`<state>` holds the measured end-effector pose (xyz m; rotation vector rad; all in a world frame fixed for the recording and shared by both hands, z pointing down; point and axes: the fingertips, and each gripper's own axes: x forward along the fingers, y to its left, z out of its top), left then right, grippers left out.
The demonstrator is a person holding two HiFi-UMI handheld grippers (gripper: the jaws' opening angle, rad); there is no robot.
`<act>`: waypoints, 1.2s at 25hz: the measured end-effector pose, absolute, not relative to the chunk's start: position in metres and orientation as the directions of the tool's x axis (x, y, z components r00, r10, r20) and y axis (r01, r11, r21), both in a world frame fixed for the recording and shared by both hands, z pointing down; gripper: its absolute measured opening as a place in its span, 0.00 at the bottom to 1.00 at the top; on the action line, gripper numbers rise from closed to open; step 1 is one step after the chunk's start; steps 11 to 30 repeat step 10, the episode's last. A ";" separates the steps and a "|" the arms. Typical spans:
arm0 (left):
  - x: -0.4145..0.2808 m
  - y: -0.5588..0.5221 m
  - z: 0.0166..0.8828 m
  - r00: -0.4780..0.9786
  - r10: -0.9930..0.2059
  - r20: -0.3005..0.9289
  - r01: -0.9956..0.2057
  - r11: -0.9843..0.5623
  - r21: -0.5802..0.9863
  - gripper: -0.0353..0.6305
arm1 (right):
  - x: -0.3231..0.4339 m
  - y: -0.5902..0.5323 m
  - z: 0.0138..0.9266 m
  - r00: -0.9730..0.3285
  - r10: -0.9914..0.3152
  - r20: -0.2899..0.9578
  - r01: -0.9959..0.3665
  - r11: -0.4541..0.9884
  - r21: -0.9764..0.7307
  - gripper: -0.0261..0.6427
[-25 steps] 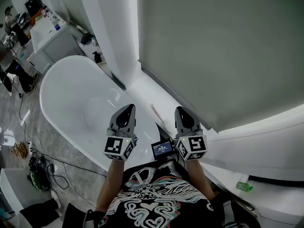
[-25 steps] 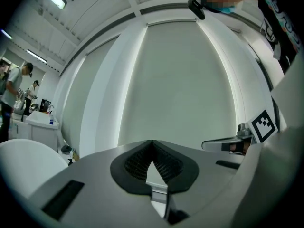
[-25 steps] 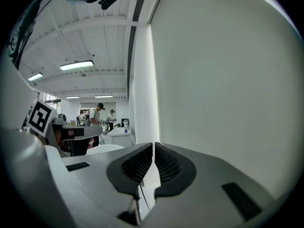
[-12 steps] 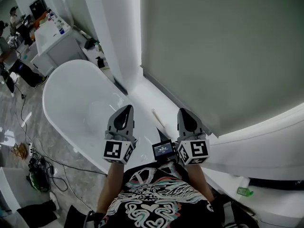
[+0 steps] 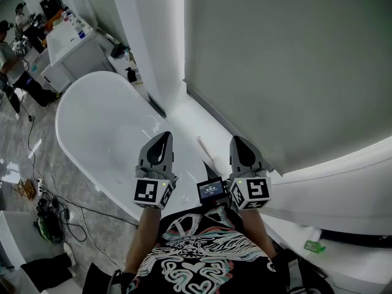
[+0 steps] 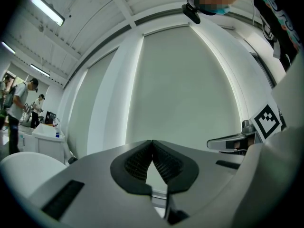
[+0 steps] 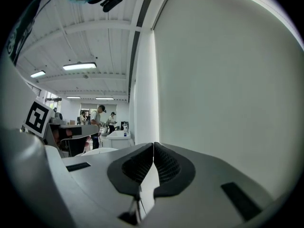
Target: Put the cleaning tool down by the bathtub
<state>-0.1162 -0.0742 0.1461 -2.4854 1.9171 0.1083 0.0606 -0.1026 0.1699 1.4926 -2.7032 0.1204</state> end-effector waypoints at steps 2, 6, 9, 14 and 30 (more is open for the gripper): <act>-0.117 -0.077 0.150 0.246 -0.968 -0.054 -0.967 -0.249 0.051 0.08 | 0.061 -0.104 0.174 -0.534 -0.841 0.085 -0.845 0.532 -0.047 0.08; -0.116 -0.080 0.154 0.249 -0.967 -0.047 -0.966 -0.252 0.054 0.08 | 0.061 -0.106 0.176 -0.541 -0.837 0.084 -0.841 0.538 -0.051 0.08; -0.117 -0.079 0.160 0.257 -0.966 -0.022 -0.965 -0.258 0.038 0.08 | 0.060 -0.107 0.176 -0.544 -0.834 0.086 -0.839 0.542 -0.048 0.08; -0.117 -0.079 0.162 0.258 -0.966 -0.017 -0.965 -0.258 0.036 0.08 | 0.060 -0.107 0.177 -0.545 -0.834 0.087 -0.838 0.543 -0.047 0.08; -0.117 -0.079 0.162 0.258 -0.966 -0.017 -0.965 -0.258 0.036 0.08 | 0.060 -0.107 0.177 -0.545 -0.834 0.087 -0.838 0.543 -0.047 0.08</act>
